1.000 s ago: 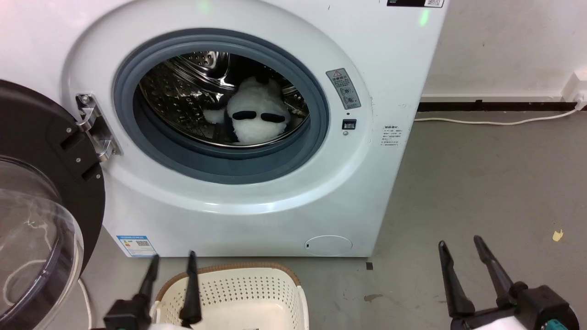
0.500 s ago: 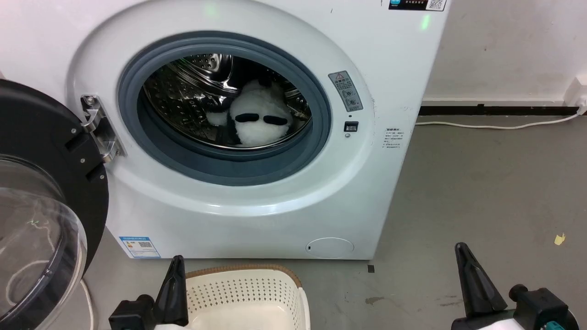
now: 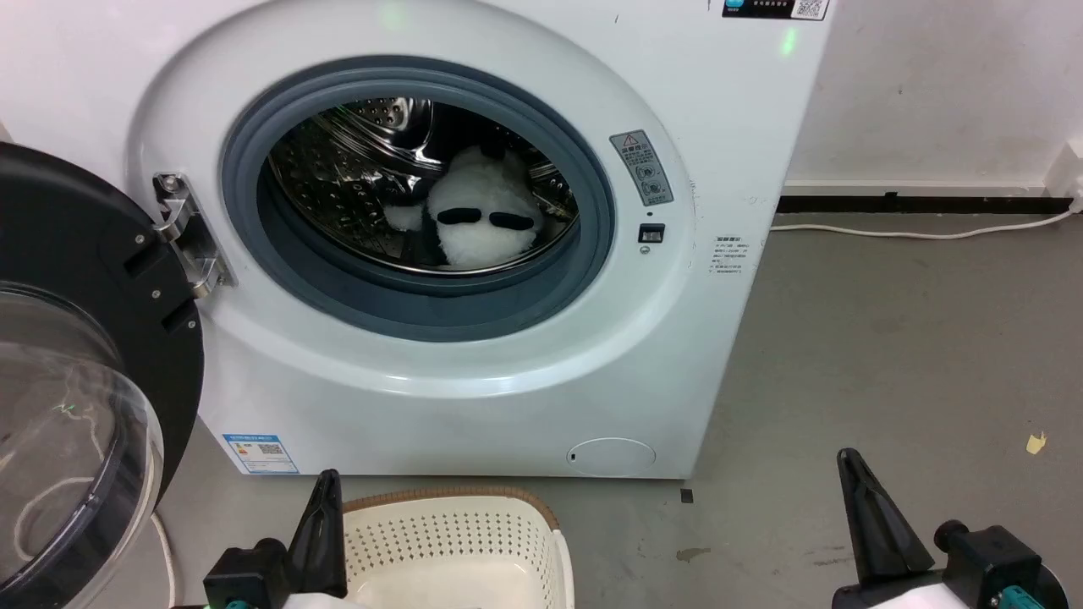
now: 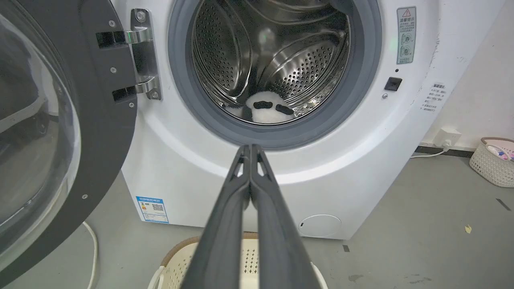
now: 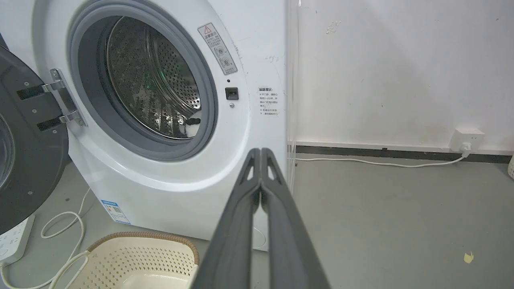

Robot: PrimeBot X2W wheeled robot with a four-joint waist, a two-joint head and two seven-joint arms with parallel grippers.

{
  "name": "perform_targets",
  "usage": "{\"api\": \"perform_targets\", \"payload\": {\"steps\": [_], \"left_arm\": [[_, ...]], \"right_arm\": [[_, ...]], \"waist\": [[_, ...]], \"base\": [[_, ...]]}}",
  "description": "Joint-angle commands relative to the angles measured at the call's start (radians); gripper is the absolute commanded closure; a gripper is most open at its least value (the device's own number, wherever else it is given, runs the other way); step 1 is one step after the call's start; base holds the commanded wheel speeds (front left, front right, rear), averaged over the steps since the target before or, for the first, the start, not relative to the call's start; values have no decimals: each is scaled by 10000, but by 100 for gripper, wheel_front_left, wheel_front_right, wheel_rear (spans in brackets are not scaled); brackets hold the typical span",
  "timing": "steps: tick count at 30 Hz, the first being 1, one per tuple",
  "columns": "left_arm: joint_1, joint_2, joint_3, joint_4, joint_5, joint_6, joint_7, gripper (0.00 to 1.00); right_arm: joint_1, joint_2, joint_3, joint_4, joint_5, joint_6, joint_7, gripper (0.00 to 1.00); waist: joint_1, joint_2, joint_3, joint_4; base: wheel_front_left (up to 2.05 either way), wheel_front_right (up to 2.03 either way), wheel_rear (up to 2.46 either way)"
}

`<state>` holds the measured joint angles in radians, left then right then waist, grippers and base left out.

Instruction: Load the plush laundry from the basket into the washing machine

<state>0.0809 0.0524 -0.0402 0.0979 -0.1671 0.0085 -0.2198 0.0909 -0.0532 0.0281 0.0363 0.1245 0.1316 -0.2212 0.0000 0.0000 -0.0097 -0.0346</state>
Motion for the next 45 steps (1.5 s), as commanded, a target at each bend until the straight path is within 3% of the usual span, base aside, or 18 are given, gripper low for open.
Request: {"api": "perform_targets", "payload": {"steps": [1, 45], "left_arm": [[-109, -2, 38, -63, 96, -14, 49, 100], [-415, -11, 197, -463, 784, -45, 988, 100]], "right_arm": [[-118, 6, -22, -45, -76, -1, 59, 100], [-464, 17, -135, -184, -587, -5, 1000, 100]], "waist": [[0, 0, 1, 3], [0, 0, 43, 153]], "base": [[0, 0, 0], [0, 0, 0]]}}
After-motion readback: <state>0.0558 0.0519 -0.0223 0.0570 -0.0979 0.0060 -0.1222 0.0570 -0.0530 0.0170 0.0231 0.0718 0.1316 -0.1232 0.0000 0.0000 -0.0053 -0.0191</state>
